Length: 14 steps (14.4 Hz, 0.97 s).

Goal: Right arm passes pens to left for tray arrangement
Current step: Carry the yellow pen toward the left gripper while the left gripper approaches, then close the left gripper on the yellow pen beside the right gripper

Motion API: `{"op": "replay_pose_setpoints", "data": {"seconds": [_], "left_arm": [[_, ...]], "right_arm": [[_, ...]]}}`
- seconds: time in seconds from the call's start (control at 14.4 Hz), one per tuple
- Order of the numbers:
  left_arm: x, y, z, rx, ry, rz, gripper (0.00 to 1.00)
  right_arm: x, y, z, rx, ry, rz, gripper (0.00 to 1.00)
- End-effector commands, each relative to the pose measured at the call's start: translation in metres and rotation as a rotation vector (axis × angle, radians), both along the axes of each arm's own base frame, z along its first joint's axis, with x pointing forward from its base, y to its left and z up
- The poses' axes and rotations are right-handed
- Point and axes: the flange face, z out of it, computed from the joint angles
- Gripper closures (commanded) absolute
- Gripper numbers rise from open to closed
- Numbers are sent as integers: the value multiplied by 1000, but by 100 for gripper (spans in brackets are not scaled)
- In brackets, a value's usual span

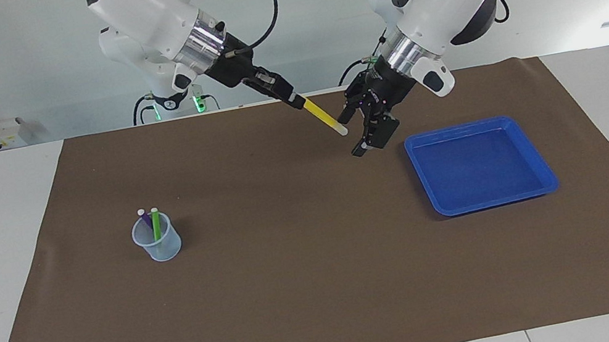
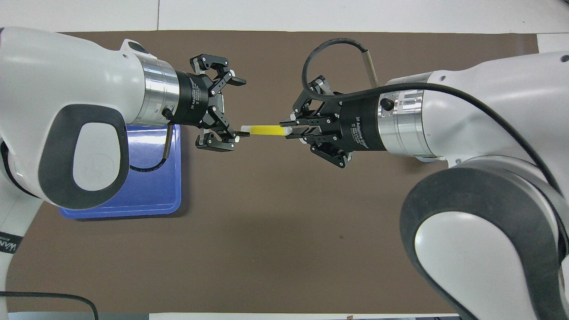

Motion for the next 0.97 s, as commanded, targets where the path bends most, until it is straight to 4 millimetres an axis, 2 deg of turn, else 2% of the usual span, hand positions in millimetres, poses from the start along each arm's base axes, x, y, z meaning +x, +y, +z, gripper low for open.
{"op": "replay_pose_setpoints", "data": {"seconds": [0.0, 0.35, 0.49, 0.69, 0.9], "left_arm": [[2, 4, 2, -38, 76, -26, 0], [-6, 10, 1, -27, 115, -98, 0], [-8, 12, 9, -84, 126, -90, 1], [-4, 25, 14, -175, 103, -114, 5], [-11, 24, 16, -192, 91, -128, 7]], "right_arm": [[2, 8, 3, 25, 11, -8, 100], [0, 12, 1, 22, 13, -6, 100], [-1, 12, 1, 21, 11, -6, 100], [-1, 12, 0, 18, 12, -4, 100], [-1, 12, -1, 17, 11, -2, 100]]}}
